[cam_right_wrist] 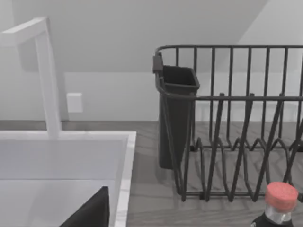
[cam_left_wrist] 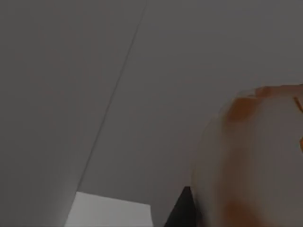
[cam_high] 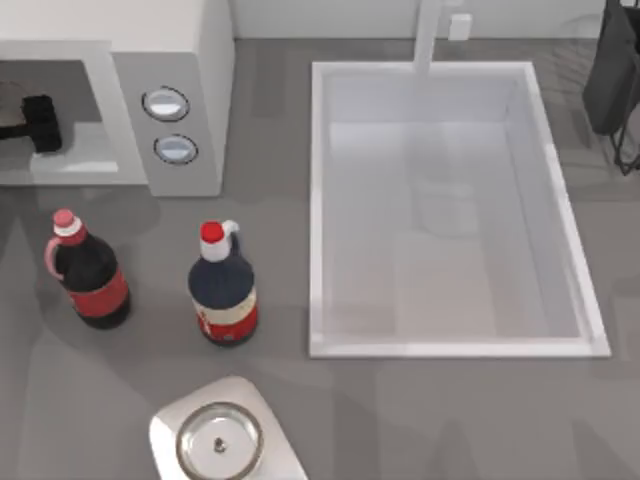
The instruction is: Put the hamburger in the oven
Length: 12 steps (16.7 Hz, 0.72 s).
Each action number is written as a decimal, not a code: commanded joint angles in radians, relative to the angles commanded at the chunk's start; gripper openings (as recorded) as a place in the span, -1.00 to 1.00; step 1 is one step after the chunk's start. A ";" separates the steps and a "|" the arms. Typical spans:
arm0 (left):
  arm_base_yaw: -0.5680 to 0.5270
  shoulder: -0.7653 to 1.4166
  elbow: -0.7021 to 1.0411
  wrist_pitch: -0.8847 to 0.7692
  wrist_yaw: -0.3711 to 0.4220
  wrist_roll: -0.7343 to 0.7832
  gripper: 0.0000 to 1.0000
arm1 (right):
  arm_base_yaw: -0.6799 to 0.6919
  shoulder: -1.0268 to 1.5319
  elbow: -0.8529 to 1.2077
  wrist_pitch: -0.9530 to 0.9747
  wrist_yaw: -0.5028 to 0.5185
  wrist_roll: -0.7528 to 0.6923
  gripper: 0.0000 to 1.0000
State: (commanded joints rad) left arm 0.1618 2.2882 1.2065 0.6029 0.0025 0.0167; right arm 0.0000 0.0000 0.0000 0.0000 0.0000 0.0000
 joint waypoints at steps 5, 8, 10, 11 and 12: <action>0.010 -0.064 -0.035 0.058 0.008 0.004 1.00 | 0.000 0.000 0.000 0.000 0.000 0.000 1.00; 0.029 -0.136 -0.127 0.123 0.020 0.011 1.00 | 0.000 0.000 0.000 0.000 0.000 0.000 1.00; 0.045 -0.189 -0.210 0.172 0.032 0.017 1.00 | 0.000 0.000 0.000 0.000 0.000 0.000 1.00; 0.055 -0.216 -0.256 0.198 0.039 0.021 1.00 | 0.000 0.000 0.000 0.000 0.000 0.000 1.00; 0.064 -0.242 -0.304 0.223 0.046 0.025 1.00 | 0.000 0.000 0.000 0.000 0.000 0.000 1.00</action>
State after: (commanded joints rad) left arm 0.2260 2.0458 0.9027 0.8260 0.0484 0.0414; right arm 0.0000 0.0000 0.0000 0.0000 0.0000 0.0000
